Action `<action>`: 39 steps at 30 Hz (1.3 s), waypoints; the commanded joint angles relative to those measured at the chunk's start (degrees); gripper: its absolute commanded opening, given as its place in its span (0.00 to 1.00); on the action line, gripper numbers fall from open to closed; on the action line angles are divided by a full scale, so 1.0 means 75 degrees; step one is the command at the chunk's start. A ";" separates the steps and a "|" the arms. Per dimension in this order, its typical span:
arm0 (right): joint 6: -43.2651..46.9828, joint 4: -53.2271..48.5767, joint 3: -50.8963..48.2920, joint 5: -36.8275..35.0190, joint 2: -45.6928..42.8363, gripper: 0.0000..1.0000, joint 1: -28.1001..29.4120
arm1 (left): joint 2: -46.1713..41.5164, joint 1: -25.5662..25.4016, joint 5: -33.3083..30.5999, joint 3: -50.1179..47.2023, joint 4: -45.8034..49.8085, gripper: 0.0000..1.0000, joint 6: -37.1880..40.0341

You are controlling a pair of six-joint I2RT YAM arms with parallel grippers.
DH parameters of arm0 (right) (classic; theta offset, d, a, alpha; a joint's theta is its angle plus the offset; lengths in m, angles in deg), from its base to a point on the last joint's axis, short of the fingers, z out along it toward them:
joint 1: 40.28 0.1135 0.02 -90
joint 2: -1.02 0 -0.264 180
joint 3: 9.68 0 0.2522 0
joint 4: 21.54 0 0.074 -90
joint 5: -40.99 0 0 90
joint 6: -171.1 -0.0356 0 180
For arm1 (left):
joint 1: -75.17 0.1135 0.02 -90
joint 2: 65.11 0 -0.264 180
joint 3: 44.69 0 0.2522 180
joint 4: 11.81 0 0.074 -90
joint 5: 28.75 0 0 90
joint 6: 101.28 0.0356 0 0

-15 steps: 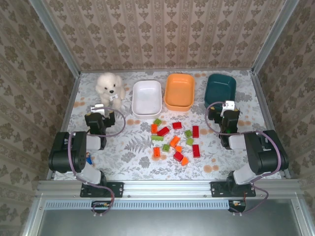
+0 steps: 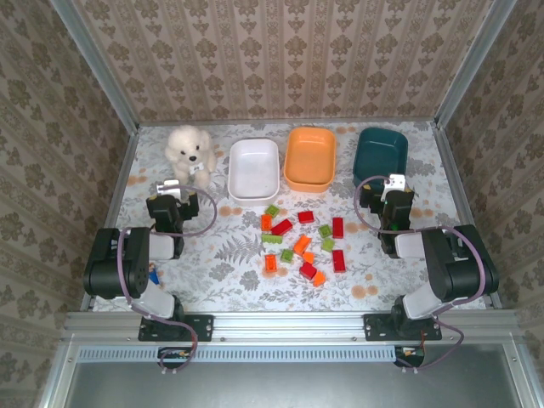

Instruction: Sort the legos into containers by color

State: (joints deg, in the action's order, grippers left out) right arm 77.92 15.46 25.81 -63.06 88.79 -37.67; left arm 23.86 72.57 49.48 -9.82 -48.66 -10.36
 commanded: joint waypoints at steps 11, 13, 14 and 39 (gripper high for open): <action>0.0725 -0.2029 0.0593 -0.0785 -0.2121 1.00 0.0857 | -0.1560 -0.0790 -0.1173 0.0191 0.0990 1.00 0.0560; 0.0822 -0.2841 0.1075 -0.1272 -0.3128 1.00 0.1419 | -0.2212 -0.1378 -0.1838 0.0402 0.1417 1.00 0.0773; 0.0422 -0.3894 0.1685 -0.1702 -0.3571 1.00 0.1654 | -0.2560 -0.1641 -0.1900 0.0532 0.1590 1.00 0.0691; -0.4357 -1.2492 0.5574 0.1579 0.0530 0.82 0.3065 | -0.3535 -0.4972 0.0828 0.3045 1.0965 1.00 -0.5809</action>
State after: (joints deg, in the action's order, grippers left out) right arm 47.39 -78.90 66.25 -55.89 90.29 -13.23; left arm -1.86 36.58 53.81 13.98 32.58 -51.64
